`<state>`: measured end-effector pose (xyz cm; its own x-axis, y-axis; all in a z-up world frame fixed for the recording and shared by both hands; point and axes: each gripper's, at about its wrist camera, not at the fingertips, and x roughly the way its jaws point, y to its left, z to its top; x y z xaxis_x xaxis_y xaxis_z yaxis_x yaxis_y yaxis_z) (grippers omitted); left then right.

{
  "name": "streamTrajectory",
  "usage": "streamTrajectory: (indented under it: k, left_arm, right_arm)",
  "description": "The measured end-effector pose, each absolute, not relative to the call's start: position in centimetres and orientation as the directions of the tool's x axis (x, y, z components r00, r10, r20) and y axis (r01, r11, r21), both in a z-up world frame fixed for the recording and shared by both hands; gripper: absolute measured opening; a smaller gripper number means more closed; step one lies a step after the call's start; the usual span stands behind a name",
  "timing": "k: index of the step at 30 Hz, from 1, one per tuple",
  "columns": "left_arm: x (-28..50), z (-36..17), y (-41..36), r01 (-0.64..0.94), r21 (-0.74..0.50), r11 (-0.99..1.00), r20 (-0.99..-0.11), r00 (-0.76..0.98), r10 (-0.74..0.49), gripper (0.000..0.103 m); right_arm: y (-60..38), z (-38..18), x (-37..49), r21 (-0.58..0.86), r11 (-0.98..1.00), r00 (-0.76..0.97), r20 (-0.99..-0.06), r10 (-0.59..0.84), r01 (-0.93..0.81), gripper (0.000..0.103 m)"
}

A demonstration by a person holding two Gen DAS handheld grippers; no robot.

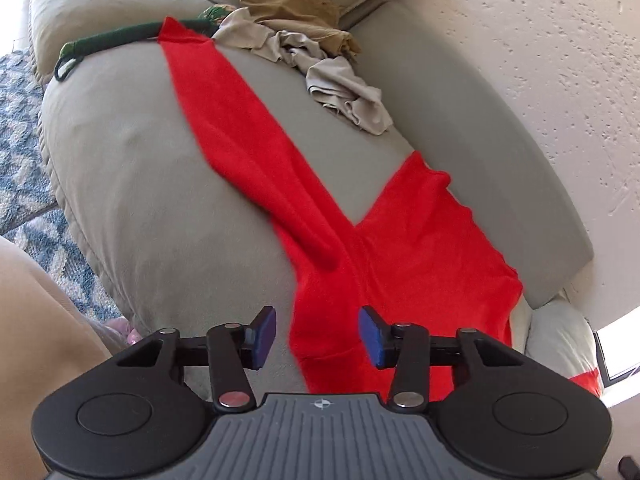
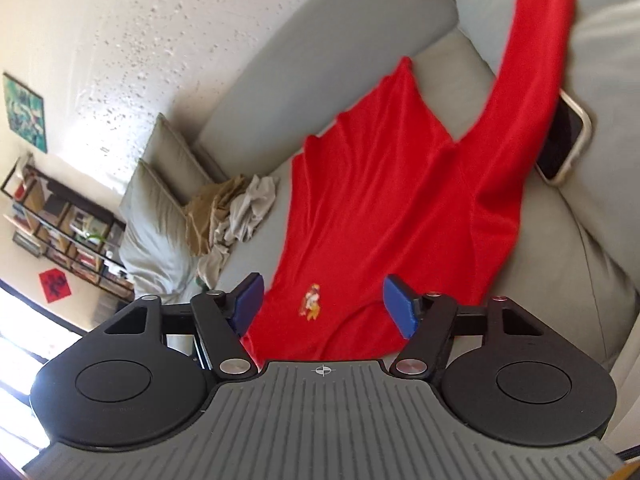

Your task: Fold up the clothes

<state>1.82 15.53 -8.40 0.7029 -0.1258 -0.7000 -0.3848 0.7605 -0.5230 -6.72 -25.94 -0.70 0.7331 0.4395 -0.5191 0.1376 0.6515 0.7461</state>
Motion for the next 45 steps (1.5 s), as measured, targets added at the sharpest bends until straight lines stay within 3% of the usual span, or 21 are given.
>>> streamTrajectory:
  k: [8,10,11,13,18,21,24,27,28,33,37,40,43,45]
  left_arm:
    - [2.3,-10.6,14.6,-0.386,-0.527,0.757,-0.709,0.691,-0.141,0.039]
    - [2.6,-10.1,13.4,-0.363,-0.451,0.815,-0.719,0.689,-0.092,0.037]
    - [2.6,-9.6,12.6,-0.34,-0.4,0.851,-0.717,0.695,-0.06,0.034]
    - [2.5,-8.4,10.9,-0.29,-0.288,0.913,-0.703,0.711,0.004,0.001]
    - [-1.4,-4.1,7.2,-0.32,-0.082,0.944,-0.622,0.757,0.203,0.0]
    - [-1.8,-5.7,8.3,-0.364,-0.116,0.924,-0.73,0.662,0.169,0.0]
    - [-1.8,-7.8,10.5,-0.421,-0.211,0.882,-0.827,0.558,0.068,0.005]
    - [-2.4,-8.5,12.3,-0.457,-0.314,0.832,-0.826,0.564,-0.002,0.029]
    - [-2.5,-8.3,12.2,-0.439,-0.312,0.842,-0.815,0.579,-0.001,0.031]
    - [-2.6,-6.6,8.7,-0.236,-0.269,0.934,-0.722,0.691,-0.033,0.031]
    - [-2.1,-5.9,3.9,-0.009,-0.11,0.994,-0.663,0.746,-0.067,0.035]
    - [-1.8,-6.5,1.3,0.149,-0.064,0.987,-0.667,0.729,-0.153,0.04]
    - [-1.6,-7.5,0.4,0.178,-0.084,0.98,-0.691,0.699,-0.187,0.041]
    - [-1.4,-8.0,0.5,0.168,-0.104,0.98,-0.699,0.689,-0.192,0.041]
  right_arm:
    - [-27.1,-6.5,-8.0,0.801,0.565,0.704,-0.517,0.488,0.197,0.063]
    - [-26.9,-7.0,-8.1,0.794,0.573,0.696,-0.527,0.487,0.201,0.064]
    - [-26.8,-7.2,-8.0,0.792,0.577,0.693,-0.531,0.488,0.2,0.063]
    - [-26.5,-7.3,-7.9,0.788,0.583,0.686,-0.537,0.49,0.2,0.064]
    - [-26.7,-7.4,-8.1,0.776,0.596,0.69,-0.547,0.474,0.206,0.064]
    - [-27.1,-7.6,-8.2,0.77,0.598,0.696,-0.555,0.456,0.222,0.064]
    - [-27.5,-7.9,-8.2,0.77,0.592,0.696,-0.561,0.448,0.239,0.064]
    - [-27.7,-7.9,-8.2,0.76,0.597,0.701,-0.572,0.427,0.256,0.065]
    - [-27.8,-7.9,-8.2,0.755,0.601,0.705,-0.576,0.415,0.263,0.065]
    - [-28.5,-8.7,-7.9,0.713,0.613,0.707,-0.623,0.334,0.339,0.06]
    - [-28.6,-9.4,-6.8,0.658,0.657,0.707,-0.657,0.263,0.368,0.048]
    - [-28.5,-9.2,-5.0,0.572,0.735,0.726,-0.668,0.162,0.363,0.048]
    - [-28.6,-9.7,-3.3,0.527,0.776,0.728,-0.673,0.132,0.347,0.049]
    - [-29.0,-10.3,-2.8,0.575,0.753,0.76,-0.63,0.159,0.319,0.037]
